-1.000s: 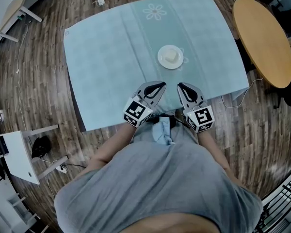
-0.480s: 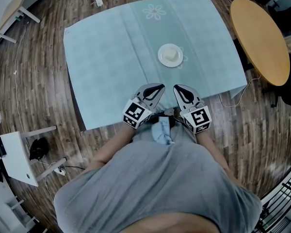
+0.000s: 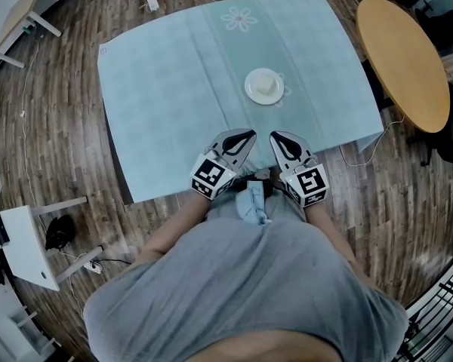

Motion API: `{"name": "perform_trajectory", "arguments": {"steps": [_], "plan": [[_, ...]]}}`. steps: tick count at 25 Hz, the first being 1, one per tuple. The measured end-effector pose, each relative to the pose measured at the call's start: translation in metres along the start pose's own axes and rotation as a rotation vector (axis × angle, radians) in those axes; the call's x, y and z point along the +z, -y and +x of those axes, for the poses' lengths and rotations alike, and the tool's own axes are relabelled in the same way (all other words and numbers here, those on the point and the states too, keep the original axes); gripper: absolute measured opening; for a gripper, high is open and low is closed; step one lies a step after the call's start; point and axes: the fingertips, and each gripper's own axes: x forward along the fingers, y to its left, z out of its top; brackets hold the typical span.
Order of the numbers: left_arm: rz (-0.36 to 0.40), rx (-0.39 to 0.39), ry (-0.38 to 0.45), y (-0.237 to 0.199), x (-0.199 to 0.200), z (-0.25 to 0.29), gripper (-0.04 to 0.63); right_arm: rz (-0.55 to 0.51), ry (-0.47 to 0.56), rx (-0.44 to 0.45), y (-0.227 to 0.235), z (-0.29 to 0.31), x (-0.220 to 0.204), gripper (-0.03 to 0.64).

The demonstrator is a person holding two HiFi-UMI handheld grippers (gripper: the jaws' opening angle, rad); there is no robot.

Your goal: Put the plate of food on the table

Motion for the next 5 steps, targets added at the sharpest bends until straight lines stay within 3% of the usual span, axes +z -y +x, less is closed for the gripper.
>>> {"name": "perform_trajectory", "arguments": {"steps": [5], "plan": [[0.0, 0.0, -0.004, -0.0037, 0.0013, 0.0048, 0.025, -0.002, -0.01, -0.001, 0.0054, 0.0024, -0.0011, 0.034]]}}
